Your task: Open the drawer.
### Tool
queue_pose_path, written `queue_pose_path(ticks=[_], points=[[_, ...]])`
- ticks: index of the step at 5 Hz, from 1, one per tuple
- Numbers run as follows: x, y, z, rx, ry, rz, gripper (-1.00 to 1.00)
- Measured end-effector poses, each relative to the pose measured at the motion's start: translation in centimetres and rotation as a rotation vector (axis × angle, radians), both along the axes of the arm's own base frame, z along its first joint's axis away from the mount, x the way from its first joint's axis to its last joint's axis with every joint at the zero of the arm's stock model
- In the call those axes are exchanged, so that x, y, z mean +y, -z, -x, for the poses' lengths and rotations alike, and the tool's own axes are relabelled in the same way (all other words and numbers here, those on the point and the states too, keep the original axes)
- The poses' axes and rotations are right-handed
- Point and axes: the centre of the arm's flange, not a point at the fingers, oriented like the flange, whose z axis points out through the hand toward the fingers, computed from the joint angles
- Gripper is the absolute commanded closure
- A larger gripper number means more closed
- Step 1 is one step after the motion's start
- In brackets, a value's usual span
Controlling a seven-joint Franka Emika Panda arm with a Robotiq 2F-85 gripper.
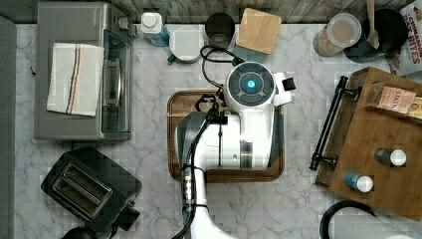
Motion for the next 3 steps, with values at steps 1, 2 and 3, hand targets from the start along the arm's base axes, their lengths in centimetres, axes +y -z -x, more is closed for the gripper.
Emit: queue_pose_path(ticks=[1,2,3], points=[[-3.6,1.6,0.0,0.004,-0.047,0.003,-1.00],[-9.7,3.0,0.8,0.038,-0.091,0.007,-1.00],[-17.2,4.1,1.9,-0.013,-0.058,0.036,-1.00]])
